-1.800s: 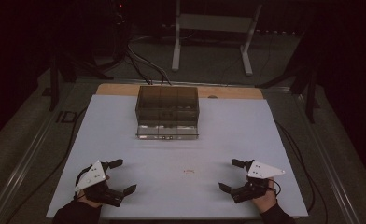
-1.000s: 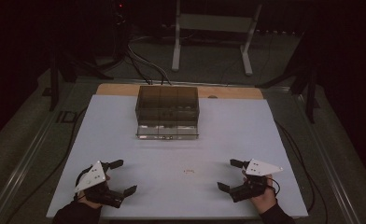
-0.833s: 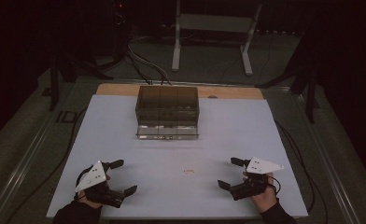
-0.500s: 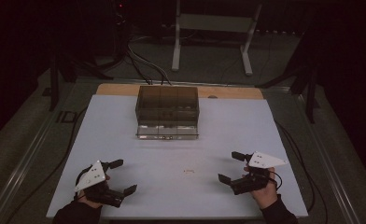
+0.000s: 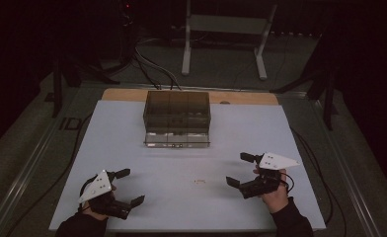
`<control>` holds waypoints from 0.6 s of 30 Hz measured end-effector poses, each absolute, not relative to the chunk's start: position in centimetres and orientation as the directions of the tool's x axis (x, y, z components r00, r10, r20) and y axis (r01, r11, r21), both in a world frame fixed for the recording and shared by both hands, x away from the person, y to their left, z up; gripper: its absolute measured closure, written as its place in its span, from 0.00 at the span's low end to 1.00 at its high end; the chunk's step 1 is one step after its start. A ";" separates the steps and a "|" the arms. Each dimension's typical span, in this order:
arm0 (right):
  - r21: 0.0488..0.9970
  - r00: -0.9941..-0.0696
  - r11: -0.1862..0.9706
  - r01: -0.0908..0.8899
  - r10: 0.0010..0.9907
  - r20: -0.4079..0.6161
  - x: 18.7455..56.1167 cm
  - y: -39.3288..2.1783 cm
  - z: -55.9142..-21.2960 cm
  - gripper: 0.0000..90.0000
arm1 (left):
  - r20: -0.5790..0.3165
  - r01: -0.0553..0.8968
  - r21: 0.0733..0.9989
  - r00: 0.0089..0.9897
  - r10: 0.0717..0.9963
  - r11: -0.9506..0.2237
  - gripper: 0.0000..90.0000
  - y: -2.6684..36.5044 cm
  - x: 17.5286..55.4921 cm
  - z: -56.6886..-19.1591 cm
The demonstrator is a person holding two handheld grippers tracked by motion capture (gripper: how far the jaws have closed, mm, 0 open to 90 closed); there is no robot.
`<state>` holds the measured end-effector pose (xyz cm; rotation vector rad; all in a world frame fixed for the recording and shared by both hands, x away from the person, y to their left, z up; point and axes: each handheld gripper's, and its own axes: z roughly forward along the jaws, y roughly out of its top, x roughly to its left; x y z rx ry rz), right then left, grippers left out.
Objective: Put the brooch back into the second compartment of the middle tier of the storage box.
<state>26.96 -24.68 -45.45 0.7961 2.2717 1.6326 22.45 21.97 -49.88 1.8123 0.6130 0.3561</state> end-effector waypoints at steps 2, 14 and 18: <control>0.928 -0.827 0.233 0.289 0.550 0.120 27.0 -24.5 -45.4 0.00 | -0.062 0.229 0.946 0.822 0.566 -0.228 0.00 22.0 22.4 -49.8; 0.925 -0.855 0.256 0.281 0.504 0.120 28.1 -22.3 -45.2 0.00 | -0.056 0.228 0.945 0.820 0.569 -0.236 0.00 21.9 22.4 -49.9; 0.923 -0.864 0.268 0.276 0.489 0.117 28.5 -21.4 -45.3 0.00 | -0.051 0.227 0.943 0.822 0.567 -0.245 0.00 21.8 22.3 -49.9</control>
